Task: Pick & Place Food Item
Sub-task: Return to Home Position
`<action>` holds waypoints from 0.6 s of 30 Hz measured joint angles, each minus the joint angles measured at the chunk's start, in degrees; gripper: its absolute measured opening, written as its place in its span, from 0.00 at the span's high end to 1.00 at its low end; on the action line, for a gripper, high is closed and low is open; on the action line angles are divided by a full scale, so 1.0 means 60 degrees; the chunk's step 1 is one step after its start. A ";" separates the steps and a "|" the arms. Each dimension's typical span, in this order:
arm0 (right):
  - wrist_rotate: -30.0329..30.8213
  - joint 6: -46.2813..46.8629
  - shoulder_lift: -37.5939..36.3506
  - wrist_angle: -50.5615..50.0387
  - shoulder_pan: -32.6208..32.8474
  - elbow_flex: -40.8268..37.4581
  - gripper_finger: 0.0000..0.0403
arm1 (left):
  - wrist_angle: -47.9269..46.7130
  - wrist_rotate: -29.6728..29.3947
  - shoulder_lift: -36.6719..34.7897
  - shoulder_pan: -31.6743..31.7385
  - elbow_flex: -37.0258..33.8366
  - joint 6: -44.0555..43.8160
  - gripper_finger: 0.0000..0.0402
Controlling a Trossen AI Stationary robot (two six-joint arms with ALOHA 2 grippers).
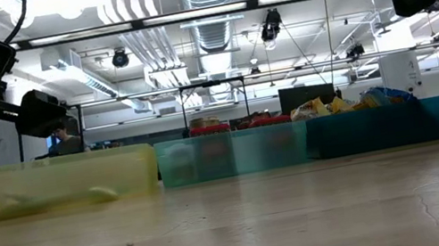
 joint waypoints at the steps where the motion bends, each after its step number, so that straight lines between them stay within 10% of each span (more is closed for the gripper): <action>1: 0.0000 -0.0080 0.0000 -0.0003 0.0000 0.0000 0.08 | 0.0001 -0.0001 0.0000 0.0000 -0.0002 0.0000 0.05; 18: 0.0015 -0.0525 0.0000 -0.0014 0.0000 0.0000 0.08 | 0.0001 0.0000 0.0000 0.0000 -0.0004 0.0000 0.05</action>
